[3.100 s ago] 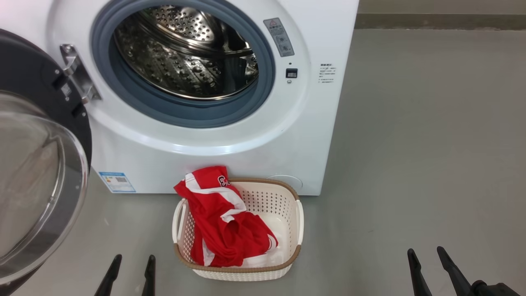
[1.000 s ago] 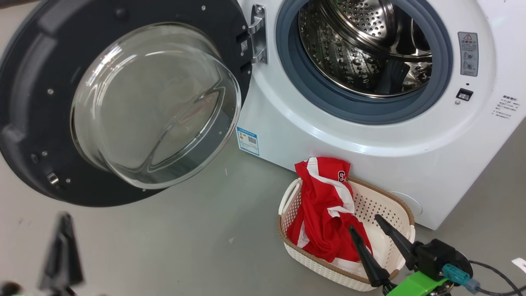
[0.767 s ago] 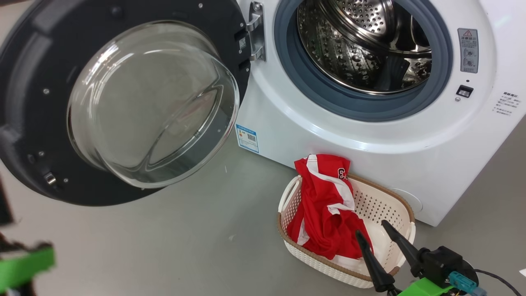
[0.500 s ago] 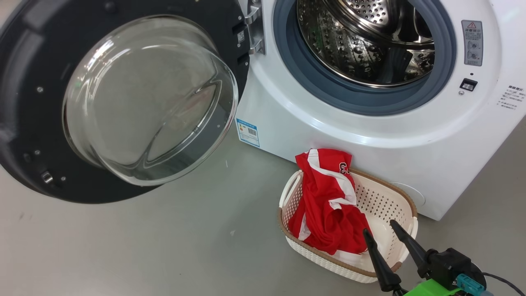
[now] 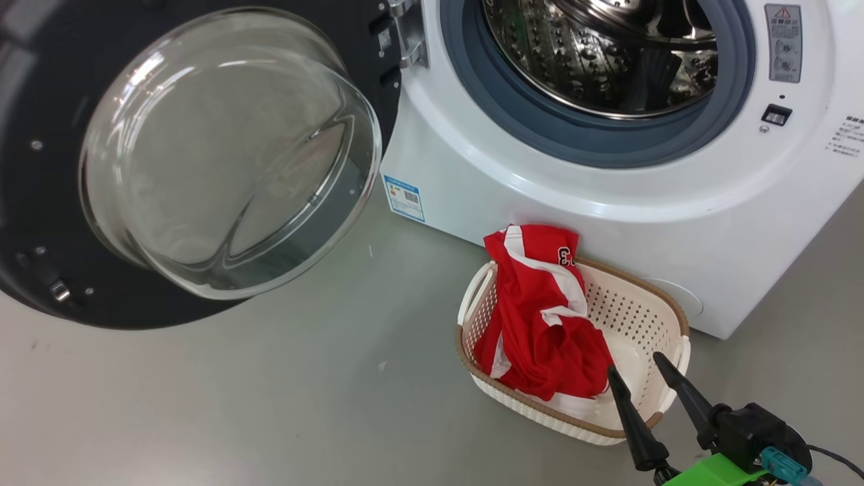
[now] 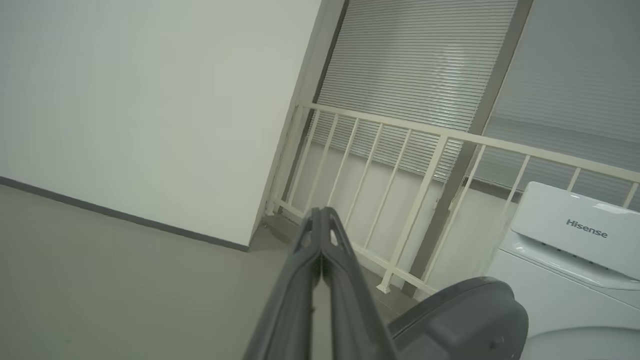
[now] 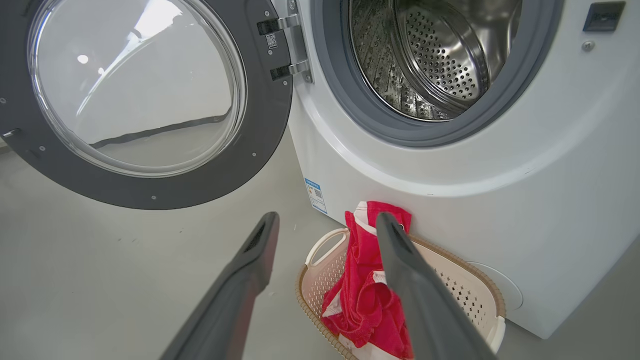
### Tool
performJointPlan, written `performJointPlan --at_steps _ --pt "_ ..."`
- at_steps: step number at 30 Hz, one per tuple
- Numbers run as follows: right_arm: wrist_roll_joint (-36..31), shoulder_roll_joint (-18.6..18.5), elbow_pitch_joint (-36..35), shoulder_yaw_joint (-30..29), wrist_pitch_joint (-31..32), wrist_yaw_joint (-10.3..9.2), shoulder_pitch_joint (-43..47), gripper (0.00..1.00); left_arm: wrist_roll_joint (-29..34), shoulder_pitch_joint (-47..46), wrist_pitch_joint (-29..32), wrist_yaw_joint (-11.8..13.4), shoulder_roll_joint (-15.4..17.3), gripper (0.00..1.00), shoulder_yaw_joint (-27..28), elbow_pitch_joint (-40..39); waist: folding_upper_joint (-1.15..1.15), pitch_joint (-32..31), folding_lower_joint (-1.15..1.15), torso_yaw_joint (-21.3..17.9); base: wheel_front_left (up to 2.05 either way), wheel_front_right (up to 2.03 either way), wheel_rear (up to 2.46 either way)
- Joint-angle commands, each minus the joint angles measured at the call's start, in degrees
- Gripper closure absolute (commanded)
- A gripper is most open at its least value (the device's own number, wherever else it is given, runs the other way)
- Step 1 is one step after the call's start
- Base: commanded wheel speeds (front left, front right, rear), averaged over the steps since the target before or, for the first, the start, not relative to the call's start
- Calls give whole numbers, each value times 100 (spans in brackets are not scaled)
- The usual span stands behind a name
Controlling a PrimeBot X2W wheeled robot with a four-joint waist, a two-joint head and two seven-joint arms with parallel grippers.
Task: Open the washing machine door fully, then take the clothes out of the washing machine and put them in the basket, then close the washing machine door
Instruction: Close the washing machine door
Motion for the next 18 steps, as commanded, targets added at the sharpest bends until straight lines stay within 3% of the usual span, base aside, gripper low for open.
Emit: performJointPlan --at_steps 1,9,18 --pt "-81 -52 -155 121 -37 26 -81 0 -206 -360 169 -31 504 100 80 216 0 100 0 -44 0 0 0" --pt "-143 -92 -145 205 -37 26 -201 0 -1043 -902 1401 -31 766 100 -375 1433 0 333 0 -178 0 0 0" --pt "-176 -107 -142 253 -37 26 -221 0 -1638 -721 2505 -32 929 100 -791 1718 0 466 0 -277 0 0 0"
